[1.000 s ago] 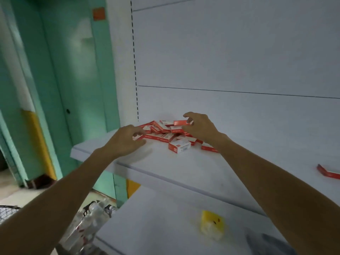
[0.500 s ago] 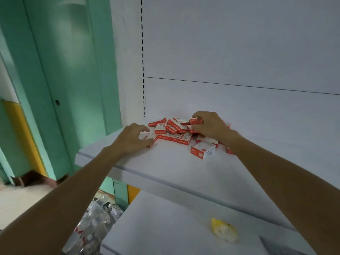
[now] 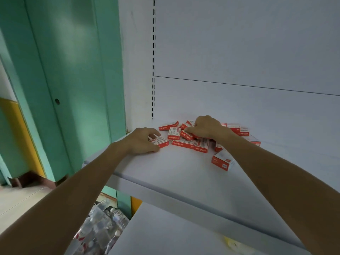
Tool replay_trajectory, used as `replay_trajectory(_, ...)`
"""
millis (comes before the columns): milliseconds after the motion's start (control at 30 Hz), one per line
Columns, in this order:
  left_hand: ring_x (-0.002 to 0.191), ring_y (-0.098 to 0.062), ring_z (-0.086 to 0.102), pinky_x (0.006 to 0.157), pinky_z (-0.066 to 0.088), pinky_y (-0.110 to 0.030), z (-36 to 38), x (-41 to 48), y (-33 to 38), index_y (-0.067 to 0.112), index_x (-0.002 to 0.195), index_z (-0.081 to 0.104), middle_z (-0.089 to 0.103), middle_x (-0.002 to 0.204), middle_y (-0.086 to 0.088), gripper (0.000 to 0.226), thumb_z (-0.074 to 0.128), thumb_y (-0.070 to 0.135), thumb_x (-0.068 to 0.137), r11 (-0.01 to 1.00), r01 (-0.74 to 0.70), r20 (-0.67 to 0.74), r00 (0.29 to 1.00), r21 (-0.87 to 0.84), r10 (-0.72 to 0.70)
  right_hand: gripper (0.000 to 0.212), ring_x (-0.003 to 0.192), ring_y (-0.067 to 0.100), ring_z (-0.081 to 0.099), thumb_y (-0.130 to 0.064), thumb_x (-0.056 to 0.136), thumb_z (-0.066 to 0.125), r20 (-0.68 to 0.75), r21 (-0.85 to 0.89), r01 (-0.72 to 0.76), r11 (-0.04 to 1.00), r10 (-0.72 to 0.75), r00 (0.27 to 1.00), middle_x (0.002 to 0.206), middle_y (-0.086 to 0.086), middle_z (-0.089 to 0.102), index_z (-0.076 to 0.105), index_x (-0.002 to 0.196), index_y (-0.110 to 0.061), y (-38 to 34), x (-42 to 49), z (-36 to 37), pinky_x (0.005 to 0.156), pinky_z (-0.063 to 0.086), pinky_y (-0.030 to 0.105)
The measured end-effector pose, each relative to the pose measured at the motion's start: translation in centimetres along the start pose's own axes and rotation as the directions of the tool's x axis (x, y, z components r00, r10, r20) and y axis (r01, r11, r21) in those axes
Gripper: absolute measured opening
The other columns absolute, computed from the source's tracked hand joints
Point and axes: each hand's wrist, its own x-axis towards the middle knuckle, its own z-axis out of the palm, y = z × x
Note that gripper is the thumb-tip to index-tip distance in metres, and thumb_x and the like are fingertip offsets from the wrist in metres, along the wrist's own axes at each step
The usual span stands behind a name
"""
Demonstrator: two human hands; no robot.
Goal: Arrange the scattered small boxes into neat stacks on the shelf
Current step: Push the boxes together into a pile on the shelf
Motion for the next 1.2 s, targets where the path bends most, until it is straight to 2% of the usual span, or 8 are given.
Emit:
replay_trajectory(100, 0.098, -0.012, 0.050, 0.083, 0.040, -0.021, -0.8, -0.4, -0.8, 0.019, 0.128, 0.050, 0.056, 0.126, -0.005, 0.053, 0.069, 0.021, 0.079, 0.999, -0.029, -0.010, 1.000, 0.015, 0.029, 0.046, 0.066, 0.016, 0.053, -0.055, 0.083, 0.056, -0.050, 0.059, -0.033, 0.998, 0.035, 0.998, 0.065, -0.001, 0.051, 0.044, 0.063, -0.016, -0.5, -0.6, -0.1, 0.054, 0.037, 0.024)
replay_trajectory(300, 0.094, -0.010, 0.051, 0.081, 0.037, -0.019, -2.4, -0.9, -1.0, 0.012, 0.130, 0.051, 0.058, 0.127, -0.004, 0.059, 0.073, 0.018, 0.075, 0.997, -0.074, -0.086, 0.993, 0.029, 0.076, 0.045, 0.076, 0.017, 0.054, -0.052, 0.080, 0.062, -0.196, 0.072, -0.033, 0.997, 0.047, 0.979, 0.088, 0.005, 0.061, 0.062, 0.093, -0.009, -0.7, -3.3, 0.1, 0.056, 0.041, 0.023)
replay_trajectory(400, 0.091, -0.010, 0.052, 0.072, 0.039, -0.015, -1.9, -1.5, 0.4, 0.013, 0.127, 0.055, 0.061, 0.121, -0.004, 0.056, 0.074, 0.018, 0.075, 0.990, -0.143, -0.095, 0.985, 0.001, 0.142, 0.050, 0.089, 0.022, 0.058, -0.047, 0.080, 0.065, -0.250, 0.036, -0.081, 0.996, 0.087, 0.964, 0.105, 0.010, 0.063, 0.062, 0.109, -0.005, 0.2, -5.5, -0.1, 0.073, 0.052, 0.033)
replay_trajectory(467, 0.089, -0.010, 0.053, 0.067, 0.038, -0.014, -1.5, -2.0, 1.6, 0.015, 0.126, 0.056, 0.062, 0.119, -0.003, 0.055, 0.074, 0.018, 0.075, 0.980, -0.196, -0.085, 0.977, -0.019, 0.193, 0.045, 0.087, 0.021, 0.056, -0.040, 0.082, 0.065, -0.282, 0.071, -0.115, 0.991, 0.131, 0.950, 0.106, 0.011, 0.063, 0.061, 0.110, -0.005, 1.1, -7.4, -0.5, 0.074, 0.049, 0.032)
replay_trajectory(633, 0.096, -0.009, 0.046, 0.081, 0.034, -0.019, 0.4, -3.7, 4.8, 0.016, 0.130, 0.051, 0.055, 0.127, -0.005, 0.057, 0.072, 0.016, 0.076, 0.946, -0.323, -0.024, 0.946, -0.018, 0.322, 0.034, 0.082, 0.019, 0.050, -0.027, 0.081, 0.069, -0.341, 0.176, -0.168, 0.970, 0.220, 0.914, 0.090, 0.005, 0.056, 0.064, 0.104, -0.003, 3.8, -13.0, -0.9, 0.063, 0.038, 0.022)
replay_trajectory(733, 0.098, -0.007, 0.045, 0.081, 0.034, -0.019, 1.6, -4.4, 7.4, 0.018, 0.128, 0.053, 0.055, 0.126, -0.001, 0.055, 0.071, 0.014, 0.076, 0.917, -0.399, 0.016, 0.917, -0.022, 0.399, 0.042, 0.096, 0.024, 0.055, -0.031, 0.080, 0.070, -0.323, 0.158, -0.243, 0.957, 0.282, 0.903, 0.108, 0.013, 0.062, 0.062, 0.109, -0.003, 6.0, -15.9, -1.4, 0.078, 0.041, 0.027)
replay_trajectory(1033, 0.115, -0.018, 0.053, 0.092, 0.039, -0.022, 7.4, -3.7, 18.6, 0.014, 0.127, 0.054, 0.057, 0.129, -0.005, 0.055, 0.073, 0.018, 0.075, 0.795, -0.601, 0.052, 0.794, -0.079, 0.606, 0.054, 0.116, 0.024, 0.052, -0.036, 0.080, 0.069, -0.394, 0.216, -0.492, 0.843, 0.536, 0.746, 0.127, 0.009, 0.056, 0.054, 0.125, -0.010, 14.4, -26.0, -5.5, 0.093, 0.042, 0.032)
replay_trajectory(1200, 0.106, -0.016, 0.056, 0.082, 0.038, -0.020, 12.1, -4.1, 25.5, 0.017, 0.119, 0.060, 0.061, 0.119, -0.003, 0.045, 0.071, 0.017, 0.076, 0.728, -0.669, 0.102, 0.722, -0.147, 0.684, 0.047, 0.107, 0.023, 0.055, -0.036, 0.081, 0.067, -0.394, 0.237, -0.612, 0.755, 0.650, 0.650, 0.118, 0.009, 0.060, 0.059, 0.116, -0.007, 20.2, -32.0, -6.7, 0.083, 0.046, 0.031)
